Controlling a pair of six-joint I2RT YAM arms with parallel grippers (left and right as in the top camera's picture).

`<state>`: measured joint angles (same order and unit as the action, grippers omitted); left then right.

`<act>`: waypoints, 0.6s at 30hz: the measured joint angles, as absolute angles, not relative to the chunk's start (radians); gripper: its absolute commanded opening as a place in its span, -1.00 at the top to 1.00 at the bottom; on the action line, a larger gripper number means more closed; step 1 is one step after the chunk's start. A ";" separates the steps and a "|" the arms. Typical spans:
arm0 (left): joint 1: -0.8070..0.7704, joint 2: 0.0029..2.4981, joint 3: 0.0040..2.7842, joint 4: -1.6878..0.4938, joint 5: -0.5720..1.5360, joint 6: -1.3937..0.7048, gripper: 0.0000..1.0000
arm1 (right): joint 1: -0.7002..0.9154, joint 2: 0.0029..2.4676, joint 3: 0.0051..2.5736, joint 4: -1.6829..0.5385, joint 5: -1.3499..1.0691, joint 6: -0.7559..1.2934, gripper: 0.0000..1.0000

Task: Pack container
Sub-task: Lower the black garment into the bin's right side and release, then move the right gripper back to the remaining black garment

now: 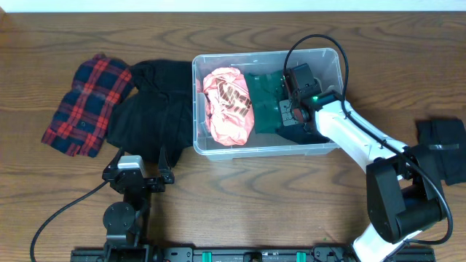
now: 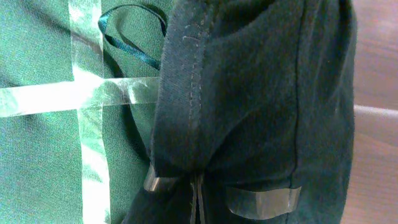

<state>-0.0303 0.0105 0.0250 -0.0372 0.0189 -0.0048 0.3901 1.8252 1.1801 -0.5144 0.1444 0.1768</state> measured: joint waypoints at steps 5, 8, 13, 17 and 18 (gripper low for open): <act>-0.030 0.010 0.025 -0.038 0.019 -0.005 -0.96 | 0.390 1.825 1.180 -0.501 0.142 0.175 0.97; -0.030 0.010 0.025 -0.037 0.019 -0.005 -0.96 | 0.390 1.817 1.182 -0.501 0.141 0.167 0.95; -0.030 0.010 0.025 -0.038 0.019 -0.005 -0.96 | 0.385 1.753 1.206 -0.505 0.127 0.147 0.80; -0.030 0.010 0.025 -0.037 0.019 -0.005 -0.96 | 0.342 1.628 1.254 -0.509 0.123 0.140 0.74; -0.030 0.010 0.025 -0.037 0.019 -0.005 -0.96 | 0.326 1.598 1.262 -0.511 0.123 0.140 0.74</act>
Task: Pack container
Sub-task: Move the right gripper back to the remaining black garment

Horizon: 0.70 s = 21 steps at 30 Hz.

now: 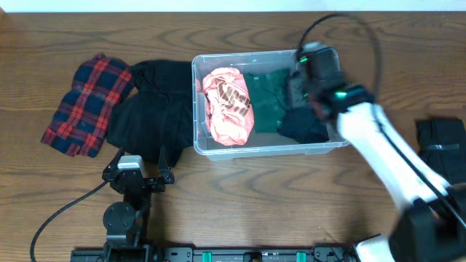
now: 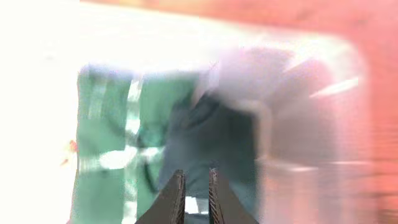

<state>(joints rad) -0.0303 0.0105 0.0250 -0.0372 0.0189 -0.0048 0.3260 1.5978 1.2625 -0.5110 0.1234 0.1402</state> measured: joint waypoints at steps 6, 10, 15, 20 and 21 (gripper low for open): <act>-0.030 0.010 0.025 -0.038 0.019 -0.005 -0.96 | 0.154 1.427 1.287 -0.617 0.179 0.141 0.61; -0.030 0.010 0.025 -0.037 0.019 -0.005 -0.96 | 0.004 1.414 1.287 -0.714 0.252 0.141 0.66; -0.030 0.010 0.025 -0.038 0.019 -0.005 -0.96 | -0.195 1.427 1.259 -0.750 0.289 0.182 0.58; -0.030 0.010 0.025 -0.037 0.019 -0.005 -0.96 | -0.383 1.477 1.217 -0.745 0.300 0.243 -0.02; -0.030 0.010 0.025 -0.038 0.019 -0.005 -0.96 | -0.411 1.491 1.213 -0.747 0.301 0.244 -0.08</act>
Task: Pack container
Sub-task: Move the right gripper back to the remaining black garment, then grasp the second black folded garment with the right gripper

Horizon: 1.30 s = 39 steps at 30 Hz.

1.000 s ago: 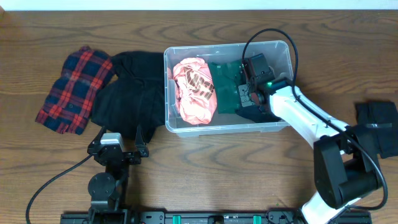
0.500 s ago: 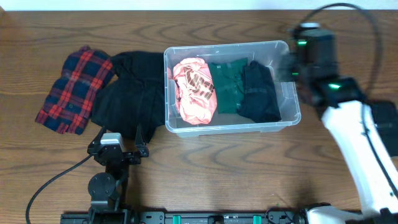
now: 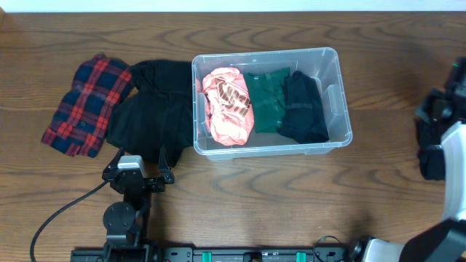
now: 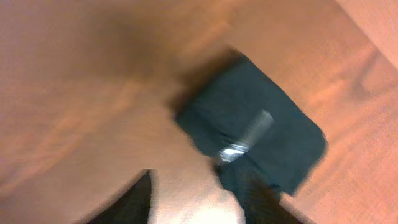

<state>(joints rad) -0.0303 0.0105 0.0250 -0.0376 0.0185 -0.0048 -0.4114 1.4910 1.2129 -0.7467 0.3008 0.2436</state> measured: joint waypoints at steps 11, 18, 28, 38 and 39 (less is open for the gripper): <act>-0.030 0.010 0.025 -0.037 0.019 -0.005 -0.96 | -0.545 1.743 1.200 -0.738 0.306 0.166 -0.96; -0.030 0.010 0.025 -0.037 0.019 -0.005 -0.96 | -0.548 1.913 1.200 -0.700 0.307 0.097 -0.98; -0.030 0.010 0.025 -0.038 0.019 -0.005 -0.96 | -0.549 1.951 1.222 -0.668 0.287 0.034 0.35; -0.030 0.010 0.025 -0.038 0.019 -0.005 -0.96 | -0.554 1.938 1.242 -0.673 0.250 0.029 0.97; -0.030 0.010 0.025 -0.038 0.019 -0.005 -0.96 | -0.549 1.935 1.245 -0.673 0.228 0.029 0.97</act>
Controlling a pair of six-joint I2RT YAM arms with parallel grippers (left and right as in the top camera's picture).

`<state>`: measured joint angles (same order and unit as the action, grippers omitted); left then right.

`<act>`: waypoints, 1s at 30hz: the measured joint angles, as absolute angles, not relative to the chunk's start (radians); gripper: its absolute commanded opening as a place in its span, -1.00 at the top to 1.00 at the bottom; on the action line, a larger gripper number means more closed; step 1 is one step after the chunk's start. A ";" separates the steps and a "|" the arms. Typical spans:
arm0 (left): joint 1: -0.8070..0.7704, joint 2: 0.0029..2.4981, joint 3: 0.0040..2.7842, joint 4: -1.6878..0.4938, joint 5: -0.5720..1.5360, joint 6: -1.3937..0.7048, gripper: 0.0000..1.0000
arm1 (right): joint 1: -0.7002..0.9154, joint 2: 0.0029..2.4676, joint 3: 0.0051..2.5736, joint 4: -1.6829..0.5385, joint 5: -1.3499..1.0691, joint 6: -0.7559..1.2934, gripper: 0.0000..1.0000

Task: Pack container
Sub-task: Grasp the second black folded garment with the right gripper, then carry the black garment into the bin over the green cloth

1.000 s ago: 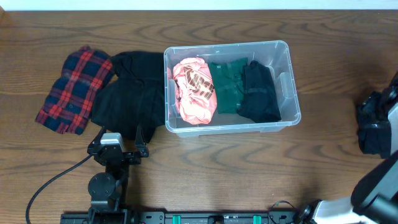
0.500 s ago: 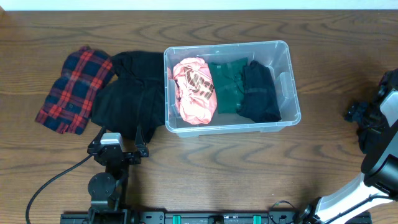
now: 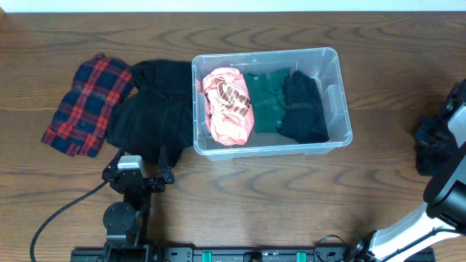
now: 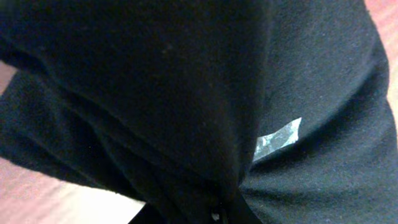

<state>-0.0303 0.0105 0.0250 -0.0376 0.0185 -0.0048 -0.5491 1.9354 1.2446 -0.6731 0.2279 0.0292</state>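
The clear plastic container (image 3: pixel 345 109) stands in the middle of the table. It holds a pink garment (image 3: pixel 227 106), a green one (image 3: pixel 265 102) and a dark one (image 3: pixel 303 108) side by side. At the table's right edge lies a black folded cloth (image 3: pixel 432 145), which fills the right wrist view (image 4: pixel 155 93) with a strip of clear tape (image 4: pixel 278 138) on it. My right gripper (image 4: pixel 214 214) is shut on a fold of this cloth. My left gripper (image 3: pixel 138 161) stands open at the front left, holding nothing.
A red plaid shirt (image 3: pixel 87 105) and a black garment (image 3: pixel 149 109) lie left of the container, the black one touching its left wall. The left arm's base and cable (image 3: pixel 120 218) sit at the front edge. The right arm (image 3: pixel 459 124) reaches along the right edge.
My right gripper was open above the black folded cloth at the right edge. Now it is down on the cloth and shut on a fold. Nothing in the container or on the left has changed.
My right gripper was in the container, at the dark garment on its right side. It then stood above the container with nothing in it, the garment left inside. Later it was over the black cloth at the right edge, and now grips it.
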 measured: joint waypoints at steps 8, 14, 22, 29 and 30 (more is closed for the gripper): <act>-0.030 0.010 0.025 -0.037 0.019 -0.005 -0.96 | -0.348 1.840 1.319 -0.685 0.006 -0.021 0.97; -0.030 0.010 0.025 -0.038 0.019 -0.005 -0.96 | -0.103 1.662 1.446 -0.690 -0.047 -0.173 0.98; -0.030 0.010 0.025 -0.037 0.019 -0.005 -0.96 | 0.186 1.536 1.476 -0.747 -0.060 -0.339 0.97; -0.030 0.010 0.025 -0.038 0.019 -0.005 -0.96 | 0.418 1.588 1.475 -0.876 -0.061 -0.444 0.97; -0.030 0.010 0.025 -0.038 0.019 -0.005 -0.96 | 0.445 1.597 1.475 -0.888 -0.064 -0.459 0.97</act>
<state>-0.0303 0.0105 0.0250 -0.0376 0.0189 -0.0048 0.4454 1.5970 1.4750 -0.8875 -0.0635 -0.4587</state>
